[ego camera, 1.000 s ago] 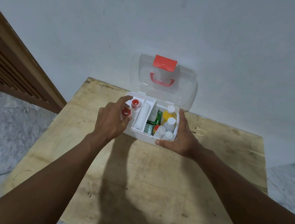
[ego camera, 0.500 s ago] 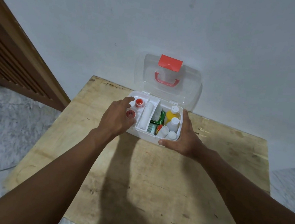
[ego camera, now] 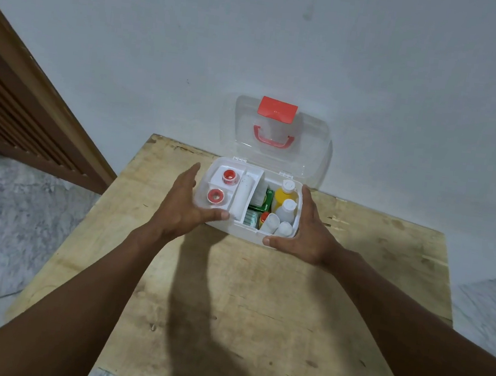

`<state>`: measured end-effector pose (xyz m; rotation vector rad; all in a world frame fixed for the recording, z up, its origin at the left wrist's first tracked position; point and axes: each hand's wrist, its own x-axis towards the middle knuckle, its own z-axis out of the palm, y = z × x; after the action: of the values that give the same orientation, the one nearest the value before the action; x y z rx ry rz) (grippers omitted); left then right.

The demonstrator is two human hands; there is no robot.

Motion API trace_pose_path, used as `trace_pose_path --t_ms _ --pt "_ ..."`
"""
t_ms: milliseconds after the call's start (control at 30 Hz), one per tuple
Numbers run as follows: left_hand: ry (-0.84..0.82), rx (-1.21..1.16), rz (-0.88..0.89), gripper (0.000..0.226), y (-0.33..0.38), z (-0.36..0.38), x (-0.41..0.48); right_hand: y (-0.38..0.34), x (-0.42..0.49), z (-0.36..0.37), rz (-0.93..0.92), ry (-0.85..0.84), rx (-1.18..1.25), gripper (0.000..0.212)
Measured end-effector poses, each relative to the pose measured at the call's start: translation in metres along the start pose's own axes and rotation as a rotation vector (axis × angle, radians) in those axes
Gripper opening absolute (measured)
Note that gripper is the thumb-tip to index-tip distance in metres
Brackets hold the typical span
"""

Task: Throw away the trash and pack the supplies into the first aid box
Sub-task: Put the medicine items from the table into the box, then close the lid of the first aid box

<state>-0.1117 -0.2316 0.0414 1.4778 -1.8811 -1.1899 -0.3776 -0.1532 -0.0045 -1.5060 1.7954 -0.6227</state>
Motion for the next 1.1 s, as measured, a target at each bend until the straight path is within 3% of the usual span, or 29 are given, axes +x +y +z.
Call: trace_pose_path --t_ms 100,233,533,633,800,867,933,1033,1100 --pt "-0.148 -0.044 0.087 0.085 -0.005 -0.003 0.003 -0.003 -0.002 -0.001 0.029 -0.009 0.017 0.145" --pt "-0.228 -0.046 0.246 0.097 -0.013 0.002 0.018 -0.004 -0.001 -0.001 0.084 -0.003 0.058 0.147" --pt "-0.161 -0.257 0.35 0.083 -0.013 0.004 0.012 -0.038 -0.009 -0.002 0.188 0.009 -0.023 0.133" --pt "-0.146 -0.271 0.332 0.087 -0.018 0.003 0.013 -0.047 -0.015 -0.001 0.259 0.015 -0.096 0.14" --pt "-0.151 -0.264 0.324 0.095 -0.023 0.002 0.015 -0.068 -0.024 0.0 0.323 0.072 -0.116 0.132" --pt "-0.143 -0.253 0.329 0.096 -0.024 0.003 0.016 -0.08 -0.027 -0.005 0.359 0.12 -0.055 0.115" --pt "-0.14 -0.248 0.324 0.097 -0.026 0.004 0.018 -0.092 -0.028 -0.013 0.391 0.299 -0.153 0.092" --pt "-0.138 -0.238 0.313 0.098 -0.029 0.005 0.021 -0.114 -0.023 -0.03 0.247 0.626 -0.355 0.063" --pt "-0.14 -0.242 0.323 0.098 -0.029 0.006 0.021 -0.129 -0.01 -0.04 0.16 0.678 -0.486 0.052"
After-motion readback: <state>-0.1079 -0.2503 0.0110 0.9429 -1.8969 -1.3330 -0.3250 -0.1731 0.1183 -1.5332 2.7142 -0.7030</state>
